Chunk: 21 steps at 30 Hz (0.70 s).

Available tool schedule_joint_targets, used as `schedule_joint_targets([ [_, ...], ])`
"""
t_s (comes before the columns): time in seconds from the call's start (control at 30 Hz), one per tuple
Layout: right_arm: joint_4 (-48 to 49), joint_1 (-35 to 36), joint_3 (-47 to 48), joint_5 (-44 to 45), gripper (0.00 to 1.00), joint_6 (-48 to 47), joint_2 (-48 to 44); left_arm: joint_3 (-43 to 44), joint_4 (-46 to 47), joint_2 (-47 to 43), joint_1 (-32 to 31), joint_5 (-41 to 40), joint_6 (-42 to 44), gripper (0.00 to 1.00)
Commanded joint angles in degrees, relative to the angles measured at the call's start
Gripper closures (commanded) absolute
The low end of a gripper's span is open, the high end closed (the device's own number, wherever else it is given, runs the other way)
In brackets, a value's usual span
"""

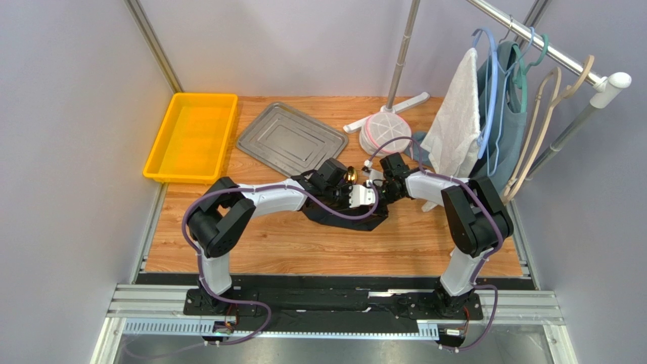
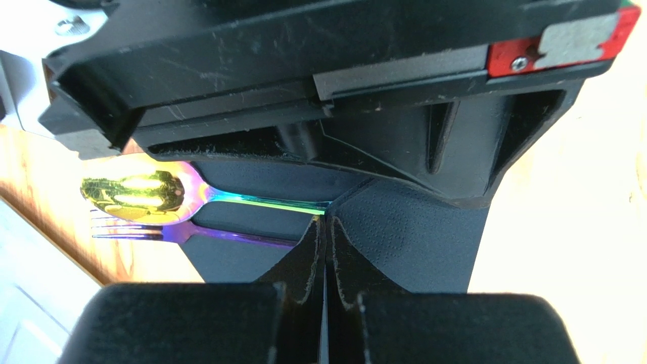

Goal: Place the utensils on the paper napkin and roll it up

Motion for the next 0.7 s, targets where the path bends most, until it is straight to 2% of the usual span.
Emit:
schedule_joint_targets([
  [0.0, 2.1, 0.3, 1.7, -0.3, 0.95, 0.5, 1.4, 2.2, 1.9, 0.1, 0.0, 2.3, 0.9, 1.0],
  [0.17, 0.9, 0.3, 1.6, 1.3, 1.0, -0.4, 3.6, 2.7, 0.4, -0.2, 0.0, 2.3, 0.1, 0.98],
  [0.33, 0.4, 0.2, 1.6, 2.4, 1.0, -0.9, 4.3, 1.0, -0.1, -3.8, 0.7, 2.7, -2.7, 0.83],
  [0.5, 0.0, 0.3, 2.2, 2.6, 1.0, -1.1, 5.1, 1.1, -6.9, -11.4, 4.2, 4.8, -9.8, 0.66],
  [0.67, -0.1, 0.2, 2.1, 3.3, 1.0, -1.5, 5.1, 2.7, -19.8, -16.5, 9.6, 16.8, -20.9, 0.63],
])
